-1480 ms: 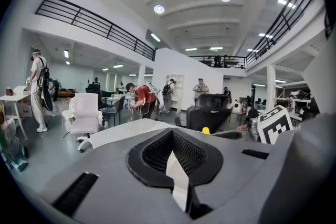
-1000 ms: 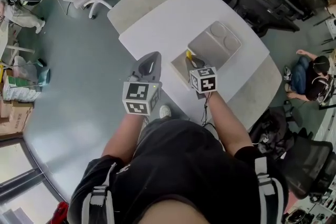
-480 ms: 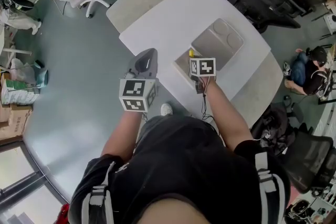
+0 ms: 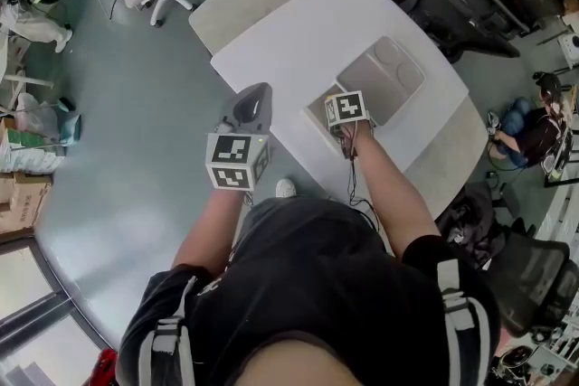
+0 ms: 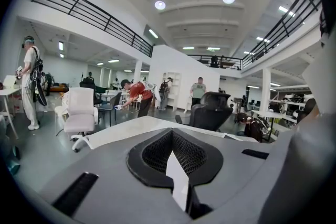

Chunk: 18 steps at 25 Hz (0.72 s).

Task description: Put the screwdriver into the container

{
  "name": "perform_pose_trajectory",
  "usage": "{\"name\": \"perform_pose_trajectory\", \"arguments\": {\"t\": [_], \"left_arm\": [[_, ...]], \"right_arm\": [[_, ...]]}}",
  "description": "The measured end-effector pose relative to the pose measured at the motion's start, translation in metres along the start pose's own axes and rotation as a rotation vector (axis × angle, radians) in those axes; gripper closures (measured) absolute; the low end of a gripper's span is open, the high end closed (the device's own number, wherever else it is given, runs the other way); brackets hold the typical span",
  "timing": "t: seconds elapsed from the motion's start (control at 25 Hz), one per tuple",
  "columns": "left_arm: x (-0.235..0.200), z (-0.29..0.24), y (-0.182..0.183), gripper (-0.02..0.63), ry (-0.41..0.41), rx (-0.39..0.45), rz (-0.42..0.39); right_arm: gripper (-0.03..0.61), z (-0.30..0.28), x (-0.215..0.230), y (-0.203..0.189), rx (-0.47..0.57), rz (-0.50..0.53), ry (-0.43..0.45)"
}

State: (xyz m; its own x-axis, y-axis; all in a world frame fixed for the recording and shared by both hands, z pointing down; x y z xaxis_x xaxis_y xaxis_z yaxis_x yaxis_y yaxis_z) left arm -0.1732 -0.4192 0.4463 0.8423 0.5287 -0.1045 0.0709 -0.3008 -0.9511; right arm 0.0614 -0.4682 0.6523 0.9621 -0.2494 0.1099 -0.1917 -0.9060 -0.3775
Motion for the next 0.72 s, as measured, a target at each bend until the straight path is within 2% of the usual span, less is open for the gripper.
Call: {"name": "perform_pose_trajectory", "arguments": {"t": [0.28, 0.44, 0.72], "left_arm": [[-0.005, -0.002, -0.005, 0.607, -0.004, -0.017, 0.000], [-0.003, -0.003, -0.005, 0.607, -0.017, -0.021, -0.005], [0.001, -0.009, -0.002, 0.607, -0.031, -0.011, -0.010]], "right_arm": [[0.511, -0.006, -0.001, 0.002, -0.012, 0.035, -0.024], [0.478, 0.001, -0.001, 0.003, 0.015, 0.043, -0.007], [0.476, 0.039, 0.000, 0.006, 0.160, 0.015, 0.006]]}}
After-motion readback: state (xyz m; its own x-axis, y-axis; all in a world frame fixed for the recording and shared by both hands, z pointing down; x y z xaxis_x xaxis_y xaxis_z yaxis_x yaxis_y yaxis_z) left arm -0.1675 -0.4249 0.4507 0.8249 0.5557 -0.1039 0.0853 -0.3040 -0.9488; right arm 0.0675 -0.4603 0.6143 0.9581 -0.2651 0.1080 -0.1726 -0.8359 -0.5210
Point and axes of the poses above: the fingertips, and each gripper's own axes: z backward along the fingers, x to its right, y out of its top, the point moved 8 cm from there along z, backward along the fingers, and after that the axes turned 2 degrees about -x, right-handed, at the moved point
